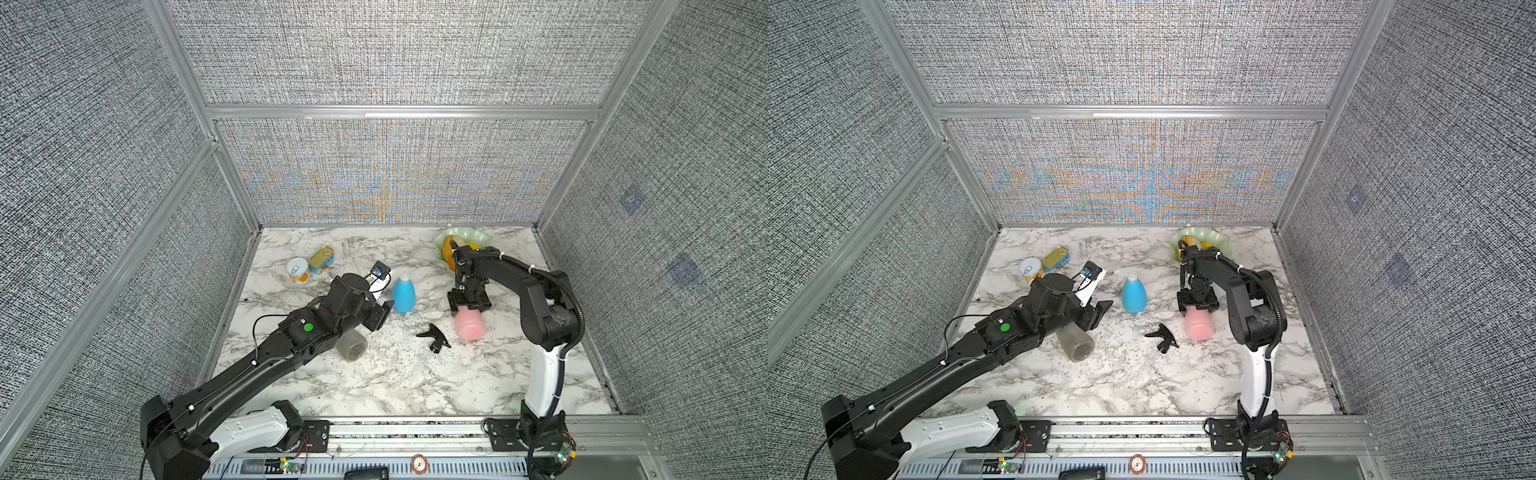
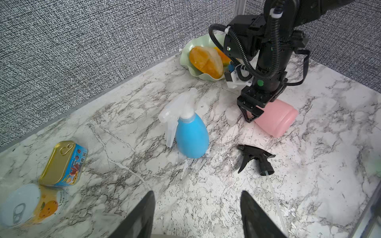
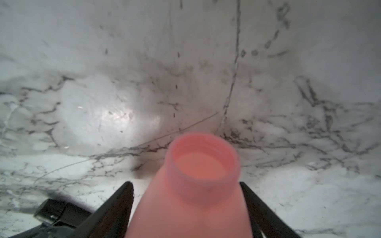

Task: Attach spray nozzles to spray bottles
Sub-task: Pick up the spray bottle from the center of the board.

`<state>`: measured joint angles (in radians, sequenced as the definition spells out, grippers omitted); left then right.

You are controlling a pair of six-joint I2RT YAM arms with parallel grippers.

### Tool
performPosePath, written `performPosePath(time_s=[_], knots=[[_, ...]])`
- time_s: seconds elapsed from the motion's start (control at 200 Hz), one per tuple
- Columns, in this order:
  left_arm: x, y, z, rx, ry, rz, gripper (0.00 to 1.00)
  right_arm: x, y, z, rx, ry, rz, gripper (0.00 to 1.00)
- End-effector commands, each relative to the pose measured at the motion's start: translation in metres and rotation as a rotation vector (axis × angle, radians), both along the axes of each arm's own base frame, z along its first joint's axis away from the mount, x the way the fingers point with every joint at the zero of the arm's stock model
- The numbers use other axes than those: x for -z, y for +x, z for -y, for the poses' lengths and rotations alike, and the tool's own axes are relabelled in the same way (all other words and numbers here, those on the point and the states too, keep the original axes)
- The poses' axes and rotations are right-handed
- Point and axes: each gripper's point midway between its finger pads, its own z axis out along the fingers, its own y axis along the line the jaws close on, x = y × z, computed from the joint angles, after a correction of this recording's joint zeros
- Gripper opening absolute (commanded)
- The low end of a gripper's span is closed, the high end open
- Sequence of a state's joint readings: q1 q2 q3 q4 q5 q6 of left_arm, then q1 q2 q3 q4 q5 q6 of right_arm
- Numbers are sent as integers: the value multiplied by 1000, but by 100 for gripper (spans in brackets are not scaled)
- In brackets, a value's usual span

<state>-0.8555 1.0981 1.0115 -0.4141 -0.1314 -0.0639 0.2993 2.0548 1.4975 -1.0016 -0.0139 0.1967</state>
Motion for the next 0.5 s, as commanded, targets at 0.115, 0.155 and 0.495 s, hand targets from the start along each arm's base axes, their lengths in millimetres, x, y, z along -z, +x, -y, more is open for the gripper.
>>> performPosePath(time_s=[0.115,0.155,0.495], knots=[[-5,7,4,-9,-13,22,66,-5,5,-10,16,62,49,69],[-9,9,3,-24,-22,42,66,-9,7,-13,15,87,68,68],[-80,2,-4,-14,-306,291,75,-75,17,-21,10,172,316,67]])
